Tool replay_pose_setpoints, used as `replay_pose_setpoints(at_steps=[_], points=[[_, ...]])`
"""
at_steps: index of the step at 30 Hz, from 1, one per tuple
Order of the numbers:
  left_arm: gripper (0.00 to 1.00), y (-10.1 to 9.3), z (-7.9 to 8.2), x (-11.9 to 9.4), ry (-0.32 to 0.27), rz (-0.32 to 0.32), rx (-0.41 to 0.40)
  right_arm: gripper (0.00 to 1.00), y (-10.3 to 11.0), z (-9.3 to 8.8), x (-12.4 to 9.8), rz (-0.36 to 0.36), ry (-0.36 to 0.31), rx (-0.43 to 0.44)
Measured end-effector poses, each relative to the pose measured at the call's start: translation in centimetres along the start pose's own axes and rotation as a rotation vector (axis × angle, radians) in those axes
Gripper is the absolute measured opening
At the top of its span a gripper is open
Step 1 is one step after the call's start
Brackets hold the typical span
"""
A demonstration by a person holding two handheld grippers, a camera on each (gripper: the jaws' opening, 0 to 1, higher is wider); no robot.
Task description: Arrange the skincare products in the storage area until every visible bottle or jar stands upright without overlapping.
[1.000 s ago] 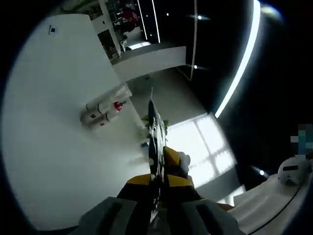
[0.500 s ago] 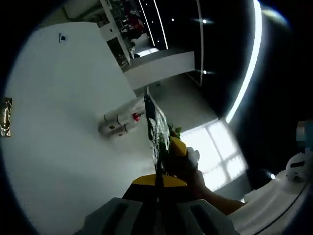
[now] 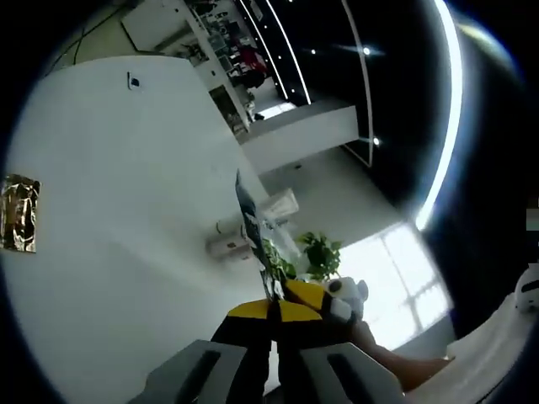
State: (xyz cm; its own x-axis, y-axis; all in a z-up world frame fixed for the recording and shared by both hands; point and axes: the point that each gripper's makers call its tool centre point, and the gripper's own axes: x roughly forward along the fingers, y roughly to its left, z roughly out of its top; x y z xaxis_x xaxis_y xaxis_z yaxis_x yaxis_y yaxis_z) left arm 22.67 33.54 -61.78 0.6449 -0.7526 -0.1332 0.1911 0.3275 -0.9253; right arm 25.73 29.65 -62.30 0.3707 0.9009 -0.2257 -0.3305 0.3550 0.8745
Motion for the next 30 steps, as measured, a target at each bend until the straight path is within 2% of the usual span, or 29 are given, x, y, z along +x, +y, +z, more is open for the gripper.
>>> replay_pose_setpoints(at_steps=[6, 18, 25, 30], points=[[0.0, 1.0, 0.7, 1.2, -0.018, 0.026, 0.023, 0.03, -1.7, 0.6, 0.9, -0.042, 0.015, -0.02], [0.0, 4.4, 3.4, 4.2, -0.032, 0.085, 0.022, 0.03, -5.7, 3.5, 3.4, -0.123, -0.013, -0.022], [0.0, 6.2, 4.1, 6.3, -0.034, 0.118, 0.018, 0.04, -8.6, 5.2, 4.1, -0.178, -0.038, -0.018], [0.0, 7.7, 4.4, 7.5, -0.033, 0.14, 0.01, 0.05, -10.2, 5.3, 4.3, -0.214, -0.046, -0.01]])
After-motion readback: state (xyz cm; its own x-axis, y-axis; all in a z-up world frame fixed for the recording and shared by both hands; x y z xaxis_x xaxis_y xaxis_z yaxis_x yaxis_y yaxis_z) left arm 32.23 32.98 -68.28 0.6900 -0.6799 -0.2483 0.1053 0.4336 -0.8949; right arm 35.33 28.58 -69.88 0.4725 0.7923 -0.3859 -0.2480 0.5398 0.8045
